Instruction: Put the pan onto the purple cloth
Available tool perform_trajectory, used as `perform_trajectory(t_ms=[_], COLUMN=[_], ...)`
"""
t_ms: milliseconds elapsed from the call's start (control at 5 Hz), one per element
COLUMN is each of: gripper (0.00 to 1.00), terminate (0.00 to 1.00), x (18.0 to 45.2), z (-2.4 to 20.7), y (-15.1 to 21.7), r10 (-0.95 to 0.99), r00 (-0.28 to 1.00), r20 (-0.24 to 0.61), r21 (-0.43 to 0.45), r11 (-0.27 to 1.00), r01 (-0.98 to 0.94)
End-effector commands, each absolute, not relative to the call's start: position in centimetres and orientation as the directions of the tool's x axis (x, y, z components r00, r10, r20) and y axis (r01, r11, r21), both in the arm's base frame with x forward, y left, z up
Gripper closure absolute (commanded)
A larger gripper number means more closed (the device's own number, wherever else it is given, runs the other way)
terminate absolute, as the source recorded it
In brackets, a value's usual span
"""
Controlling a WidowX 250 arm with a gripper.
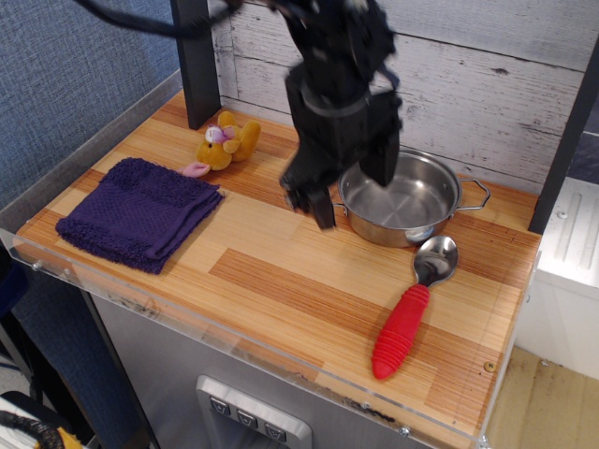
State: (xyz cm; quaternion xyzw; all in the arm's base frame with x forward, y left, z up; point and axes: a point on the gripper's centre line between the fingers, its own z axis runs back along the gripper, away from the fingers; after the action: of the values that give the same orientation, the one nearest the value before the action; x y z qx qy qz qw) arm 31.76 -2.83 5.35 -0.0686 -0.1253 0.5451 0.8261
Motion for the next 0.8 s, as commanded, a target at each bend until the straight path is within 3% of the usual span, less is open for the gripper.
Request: perform_trajectory(t_ms=[0, 200, 400, 600], gripper=[0.00, 0.00, 1.00, 1.00], terminate=[0.00, 0.00, 0.00, 0.00], x=[34.4, 35.0, 35.4, 35.3], z=[3.5, 3.1, 3.1, 3.4], y=[-4.2, -4.0, -4.2, -4.5], r10=[0.926, 0.923, 0.910, 0.912], r00=[0.352, 0.357, 0.378, 0.375], r20=[0.134, 0.142, 0.170, 0.168], r21=[-0.251, -0.248, -0.263, -0.265], r11=[0.376, 0.382, 0.411, 0.408], r01=[-0.892, -0.890, -0.873, -0.874])
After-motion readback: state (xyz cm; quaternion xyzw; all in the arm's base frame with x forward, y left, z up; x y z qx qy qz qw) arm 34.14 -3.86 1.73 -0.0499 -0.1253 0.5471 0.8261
